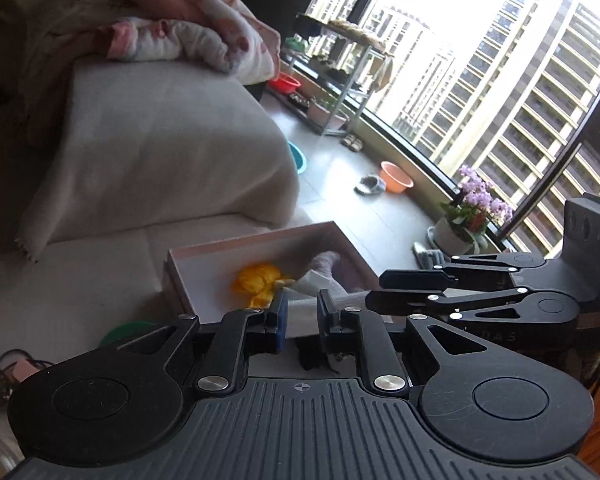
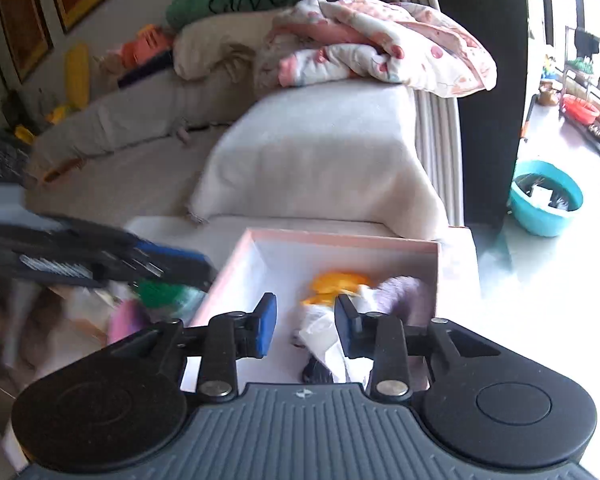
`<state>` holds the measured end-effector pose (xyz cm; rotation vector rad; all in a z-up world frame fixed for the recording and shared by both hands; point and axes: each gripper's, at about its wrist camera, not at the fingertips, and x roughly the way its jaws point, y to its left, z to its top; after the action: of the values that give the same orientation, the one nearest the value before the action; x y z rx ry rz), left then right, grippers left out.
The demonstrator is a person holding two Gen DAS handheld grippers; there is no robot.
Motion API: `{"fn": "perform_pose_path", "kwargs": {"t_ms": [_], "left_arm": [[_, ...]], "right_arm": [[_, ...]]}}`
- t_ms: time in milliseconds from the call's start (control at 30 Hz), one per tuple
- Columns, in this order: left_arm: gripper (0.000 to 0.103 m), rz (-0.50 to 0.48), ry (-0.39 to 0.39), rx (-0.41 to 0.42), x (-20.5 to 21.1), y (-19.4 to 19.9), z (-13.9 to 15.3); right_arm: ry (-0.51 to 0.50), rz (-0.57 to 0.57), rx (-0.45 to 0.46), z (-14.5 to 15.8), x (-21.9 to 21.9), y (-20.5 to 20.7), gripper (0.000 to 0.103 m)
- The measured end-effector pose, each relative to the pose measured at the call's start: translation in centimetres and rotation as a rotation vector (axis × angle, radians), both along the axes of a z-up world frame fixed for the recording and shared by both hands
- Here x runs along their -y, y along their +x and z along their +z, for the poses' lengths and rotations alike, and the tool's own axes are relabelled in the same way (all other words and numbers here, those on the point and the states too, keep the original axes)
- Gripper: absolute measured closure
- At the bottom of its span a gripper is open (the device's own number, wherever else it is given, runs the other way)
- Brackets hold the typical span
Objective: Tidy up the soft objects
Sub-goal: 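Carry tissue and cable into the pink box and open both grippers, then grasp the pink-and-purple sponge with the left gripper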
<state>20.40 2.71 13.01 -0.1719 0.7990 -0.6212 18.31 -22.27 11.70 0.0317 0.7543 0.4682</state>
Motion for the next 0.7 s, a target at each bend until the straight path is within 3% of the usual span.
{"fn": "perform_pose_path", "kwargs": {"t_ms": [100,167,300,400,533,700], "left_arm": [[0.085,0.059,0.031,0.077,-2.2,-1.7,1.6],[0.085,0.112,0.042,0.124,-3.8,-4.3,2.4],[0.085,0.25,0.04,0.177,-7.9,-9.2,2.9],[0.085,0.333,0.044,0.168,-10.5,-11.5,1.7],[0.085,0.388,-0.016,0.107,-13.4,-13.8,-0.3],[0.085,0.442,-0.027,0.091,-15.7,-15.1,-1.3]], "right_arm": [[-0.036,0.003,0.051,-0.3,-0.6,-0.8,0.068],[-0.055,0.005,0.087,-0.1,-0.7,-1.7,0.061],[-0.135,0.018,0.172,0.4,-1.6,-3.8,0.057],[-0.091,0.097,0.12,0.8,-2.5,-4.1,0.051],[-0.035,0.157,-0.001,0.7,-4.5,-4.4,0.05],[-0.11,0.225,0.042,1.6,-8.7,-6.3,0.05]]}}
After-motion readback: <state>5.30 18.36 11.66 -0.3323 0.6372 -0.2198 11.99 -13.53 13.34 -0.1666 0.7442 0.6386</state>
